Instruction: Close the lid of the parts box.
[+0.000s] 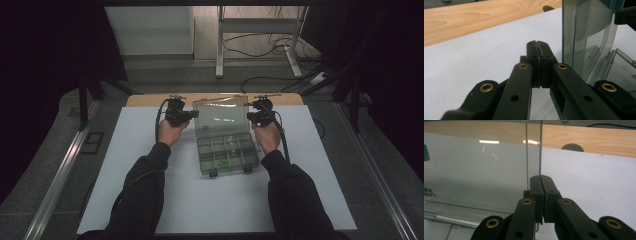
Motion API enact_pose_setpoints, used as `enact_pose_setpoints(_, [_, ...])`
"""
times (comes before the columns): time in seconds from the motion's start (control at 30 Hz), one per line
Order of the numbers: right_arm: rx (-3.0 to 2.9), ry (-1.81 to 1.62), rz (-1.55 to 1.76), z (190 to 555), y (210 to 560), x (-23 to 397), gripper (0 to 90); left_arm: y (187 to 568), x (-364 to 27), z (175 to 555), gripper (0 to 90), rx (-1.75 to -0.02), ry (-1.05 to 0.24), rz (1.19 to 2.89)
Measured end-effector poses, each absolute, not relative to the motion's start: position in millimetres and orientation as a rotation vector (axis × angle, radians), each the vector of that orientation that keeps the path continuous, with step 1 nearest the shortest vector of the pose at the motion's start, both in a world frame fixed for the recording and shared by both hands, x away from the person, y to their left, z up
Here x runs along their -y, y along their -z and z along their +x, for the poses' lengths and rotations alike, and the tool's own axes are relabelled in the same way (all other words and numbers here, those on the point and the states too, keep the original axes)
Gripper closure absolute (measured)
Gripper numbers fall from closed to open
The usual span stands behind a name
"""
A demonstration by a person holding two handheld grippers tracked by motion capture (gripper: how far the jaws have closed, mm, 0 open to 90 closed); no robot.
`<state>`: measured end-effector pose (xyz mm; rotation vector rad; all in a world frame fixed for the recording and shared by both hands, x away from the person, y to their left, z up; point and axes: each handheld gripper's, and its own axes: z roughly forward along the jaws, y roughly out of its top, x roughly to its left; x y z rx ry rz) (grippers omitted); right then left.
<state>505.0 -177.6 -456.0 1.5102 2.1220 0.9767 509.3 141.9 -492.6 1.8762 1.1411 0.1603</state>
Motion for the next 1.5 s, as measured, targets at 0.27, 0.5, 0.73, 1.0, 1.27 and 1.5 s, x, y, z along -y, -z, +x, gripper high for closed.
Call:
enact_pose_setpoints(0.27, [-2.120, -0.981, 1.490, 499.5, 453.3, 178.0, 88.8, 482.9, -142.8, 504.9, 88.9, -1.116, -0.177, 1.881])
enact_pose_setpoints(0.5, [-2.120, -0.987, 1.480, 494.3, 450.9, 179.2, 88.7, 475.4, -142.1, 498.7, 88.6, -1.103, -0.197, 1.883])
enact_pose_setpoints(0.73, [-2.122, -0.995, 1.468, 488.3, 448.5, 180.3, 88.5, 470.7, -141.7, 489.5, 88.2, -1.091, -0.211, 1.881])
enact_pose_setpoints(1.0, [-2.131, -1.012, 1.461, 481.7, 446.3, 184.2, 88.2, 466.1, -139.5, 479.5, 88.0, -1.077, -0.227, 1.887])
enact_pose_setpoints(1.27, [-2.144, -1.021, 1.455, 475.6, 444.3, 186.6, 88.0, 459.0, -138.9, 470.1, 86.9, -1.064, -0.248, 1.894])
enact_pose_setpoints(1.5, [-2.155, -1.029, 1.451, 471.1, 443.1, 189.0, 87.8, 453.9, -139.6, 459.7, 85.8, -1.060, -0.274, 1.896])
